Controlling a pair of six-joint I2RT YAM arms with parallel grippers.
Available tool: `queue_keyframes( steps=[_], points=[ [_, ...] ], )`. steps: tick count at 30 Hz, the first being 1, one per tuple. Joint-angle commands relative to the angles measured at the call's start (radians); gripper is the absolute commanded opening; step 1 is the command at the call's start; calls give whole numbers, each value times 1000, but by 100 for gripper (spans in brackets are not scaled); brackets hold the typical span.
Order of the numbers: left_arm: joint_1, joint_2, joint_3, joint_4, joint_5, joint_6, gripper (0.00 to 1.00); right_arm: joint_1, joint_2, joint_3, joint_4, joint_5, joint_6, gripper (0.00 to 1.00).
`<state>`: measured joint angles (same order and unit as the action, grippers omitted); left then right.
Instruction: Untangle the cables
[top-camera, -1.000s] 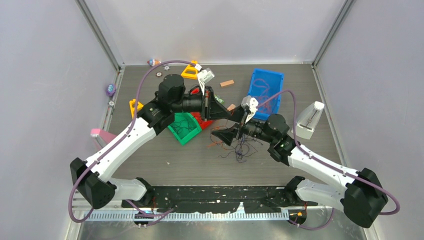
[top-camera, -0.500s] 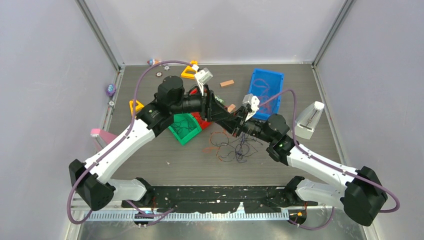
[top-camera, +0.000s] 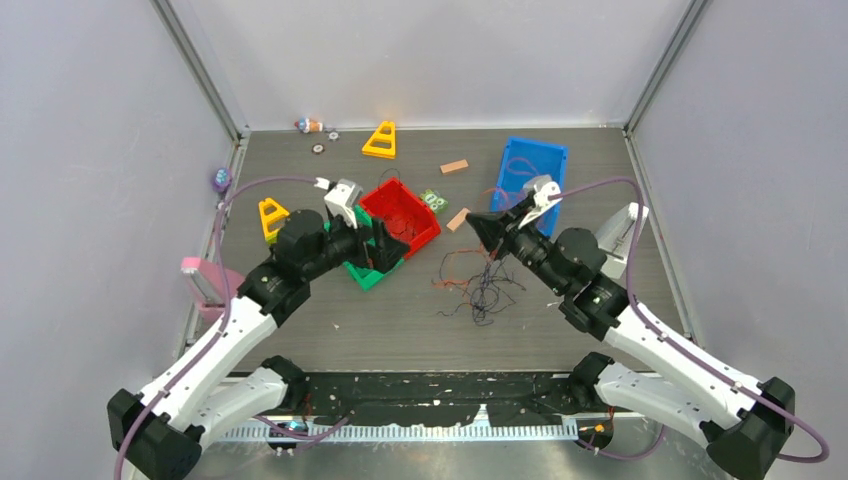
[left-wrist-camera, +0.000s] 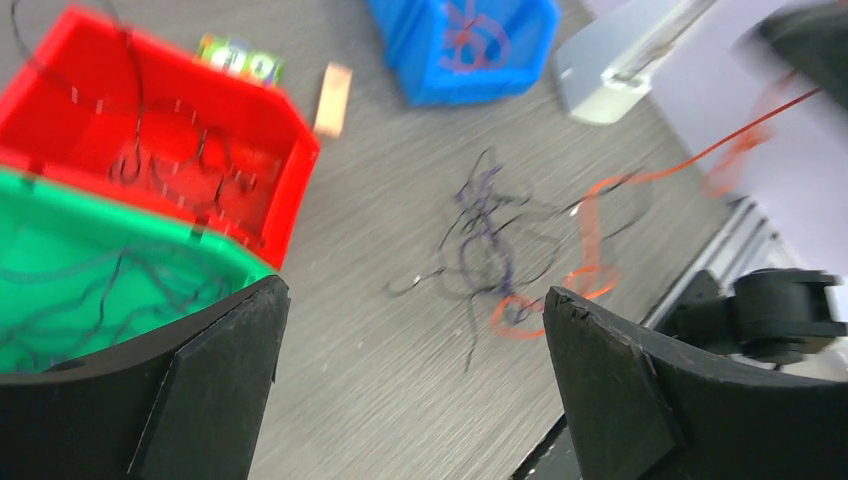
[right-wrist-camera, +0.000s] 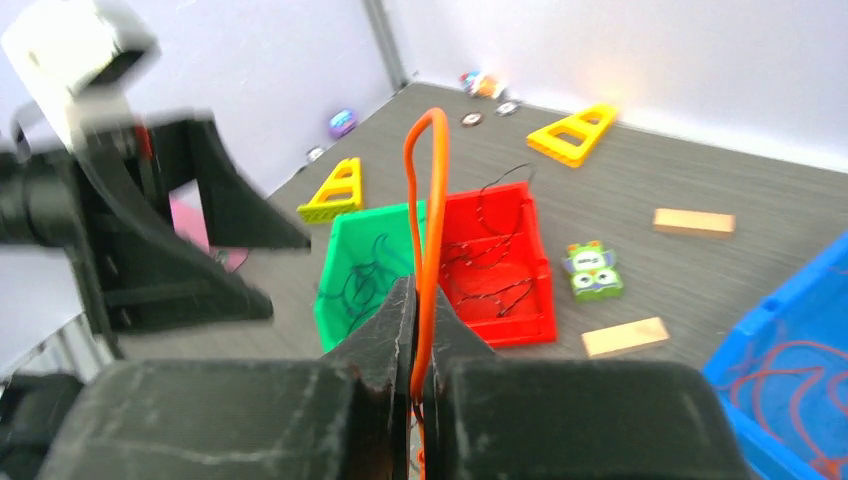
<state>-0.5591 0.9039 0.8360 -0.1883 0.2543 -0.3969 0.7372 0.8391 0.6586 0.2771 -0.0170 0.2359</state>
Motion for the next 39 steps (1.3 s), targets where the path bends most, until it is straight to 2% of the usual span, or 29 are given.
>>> queue_keyframes(
  steps=[1,10,17,22,29,35,39],
  points=[
    [8,-13,-114,119,-65,-25,100,-12,-15,175,-177,189,13,5],
    [-3,-3,-318,421,-13,-21,99,-23,52,374,-269,223,49,5],
    [-122,44,-463,733,-79,79,97,-27,113,466,-320,285,56,5],
    [-156,181,-437,865,-44,72,96,-34,135,498,-318,286,69,5],
    [-206,411,-322,1020,13,79,84,-37,134,516,-303,267,89,5],
    [-272,612,-269,1301,6,72,77,-45,116,521,-286,256,119,5],
    [-311,734,-214,1448,23,39,78,-48,119,533,-283,249,124,5]
  ],
)
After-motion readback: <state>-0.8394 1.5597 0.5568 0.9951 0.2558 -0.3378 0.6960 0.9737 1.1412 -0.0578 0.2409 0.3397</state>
